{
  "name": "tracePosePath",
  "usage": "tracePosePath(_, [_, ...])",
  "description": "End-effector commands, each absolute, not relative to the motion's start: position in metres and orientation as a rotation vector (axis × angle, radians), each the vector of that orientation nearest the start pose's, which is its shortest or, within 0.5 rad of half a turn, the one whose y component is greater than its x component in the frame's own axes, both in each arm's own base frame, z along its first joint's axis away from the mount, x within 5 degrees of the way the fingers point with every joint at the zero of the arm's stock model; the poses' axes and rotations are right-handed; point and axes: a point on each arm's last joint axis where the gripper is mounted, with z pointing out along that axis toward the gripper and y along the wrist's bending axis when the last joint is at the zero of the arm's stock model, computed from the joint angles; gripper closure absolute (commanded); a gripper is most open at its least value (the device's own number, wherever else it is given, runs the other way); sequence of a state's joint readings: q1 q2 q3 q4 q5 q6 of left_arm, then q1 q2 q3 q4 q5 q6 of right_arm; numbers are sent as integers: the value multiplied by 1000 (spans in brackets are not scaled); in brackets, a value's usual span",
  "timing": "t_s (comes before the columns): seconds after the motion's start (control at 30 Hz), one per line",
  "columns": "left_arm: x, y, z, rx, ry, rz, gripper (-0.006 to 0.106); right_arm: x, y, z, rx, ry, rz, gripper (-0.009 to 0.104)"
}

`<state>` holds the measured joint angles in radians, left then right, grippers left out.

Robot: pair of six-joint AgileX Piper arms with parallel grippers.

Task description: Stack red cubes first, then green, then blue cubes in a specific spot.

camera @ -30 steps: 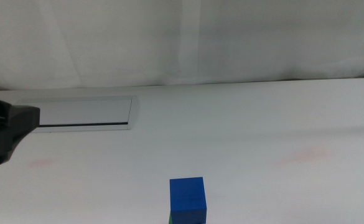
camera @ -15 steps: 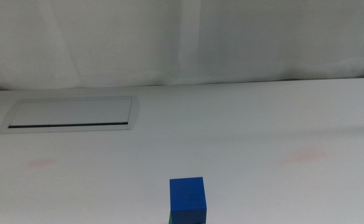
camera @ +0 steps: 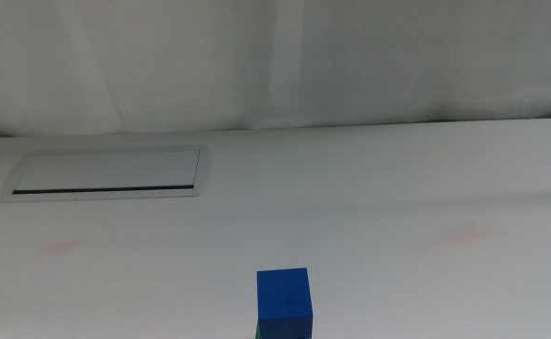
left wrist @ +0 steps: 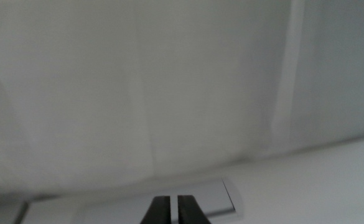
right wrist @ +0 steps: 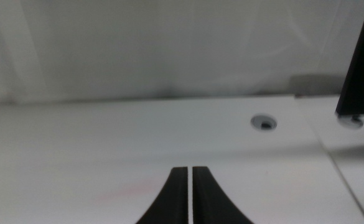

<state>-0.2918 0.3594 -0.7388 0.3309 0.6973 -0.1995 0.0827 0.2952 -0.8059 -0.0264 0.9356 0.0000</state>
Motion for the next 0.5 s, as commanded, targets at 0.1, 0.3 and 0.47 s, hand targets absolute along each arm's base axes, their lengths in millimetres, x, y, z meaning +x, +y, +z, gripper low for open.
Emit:
tracePosePath(0.1, [74, -5, 310, 208, 1887, 14, 101, 36, 2, 344, -86, 1961, 26, 98])
tracePosePath(0.3, [83, -12, 277, 145, 1891, -92, 101, 60, 5, 317, -82, 1921, 47, 98])
tracePosePath(0.47, [88, -19, 261, 199, 1771, -153, 101, 78, 7, 291, -69, 1774, 67, 98])
